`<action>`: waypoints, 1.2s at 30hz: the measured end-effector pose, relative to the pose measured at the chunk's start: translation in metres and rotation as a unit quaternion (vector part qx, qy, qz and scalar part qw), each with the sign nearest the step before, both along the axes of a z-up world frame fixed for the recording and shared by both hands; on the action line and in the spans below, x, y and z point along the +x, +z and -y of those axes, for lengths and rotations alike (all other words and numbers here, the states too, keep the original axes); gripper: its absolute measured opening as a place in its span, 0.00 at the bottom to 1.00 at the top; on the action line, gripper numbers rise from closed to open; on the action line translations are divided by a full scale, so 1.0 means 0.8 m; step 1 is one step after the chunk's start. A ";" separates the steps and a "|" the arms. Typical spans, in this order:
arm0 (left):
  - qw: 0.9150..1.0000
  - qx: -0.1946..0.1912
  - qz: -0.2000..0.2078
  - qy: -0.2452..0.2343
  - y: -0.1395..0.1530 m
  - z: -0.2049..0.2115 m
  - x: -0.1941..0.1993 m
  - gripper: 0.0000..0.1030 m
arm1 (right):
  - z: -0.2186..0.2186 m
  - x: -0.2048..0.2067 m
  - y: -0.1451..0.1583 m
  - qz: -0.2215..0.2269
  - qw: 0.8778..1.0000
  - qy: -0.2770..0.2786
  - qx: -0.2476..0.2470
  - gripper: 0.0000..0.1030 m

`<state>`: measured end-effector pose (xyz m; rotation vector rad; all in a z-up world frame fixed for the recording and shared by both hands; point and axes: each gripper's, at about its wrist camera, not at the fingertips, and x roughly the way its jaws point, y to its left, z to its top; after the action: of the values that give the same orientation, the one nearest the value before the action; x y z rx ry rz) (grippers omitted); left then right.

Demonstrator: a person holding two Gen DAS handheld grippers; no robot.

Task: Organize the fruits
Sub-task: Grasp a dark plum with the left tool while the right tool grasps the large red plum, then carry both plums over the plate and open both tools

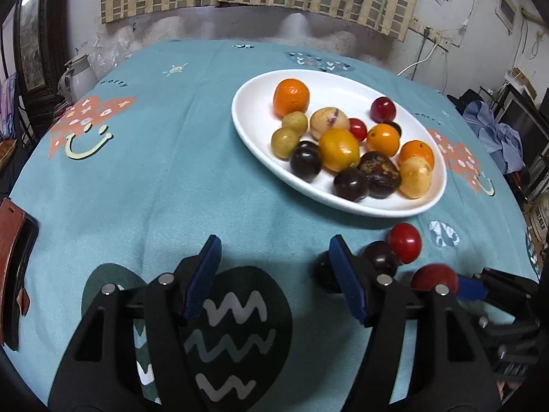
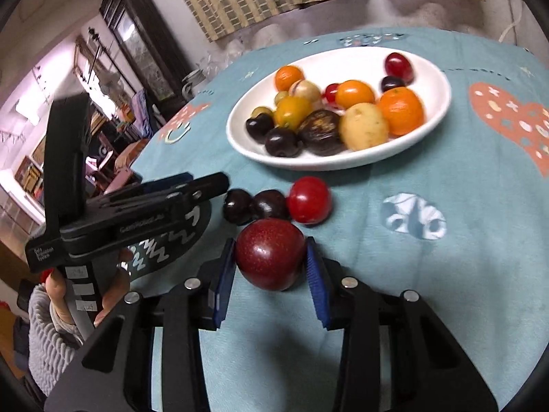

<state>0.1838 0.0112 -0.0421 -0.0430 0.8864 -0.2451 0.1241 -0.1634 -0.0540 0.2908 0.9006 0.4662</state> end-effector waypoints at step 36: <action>0.997 0.021 -0.020 -0.074 -0.023 0.036 -0.022 0.36 | 0.033 -0.002 0.006 -0.010 0.999 -0.034 0.041 0.39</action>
<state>0.1663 -0.0172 -0.0606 0.0578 0.9364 -0.3655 0.1225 -0.1896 -0.0490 0.4001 0.8888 0.4392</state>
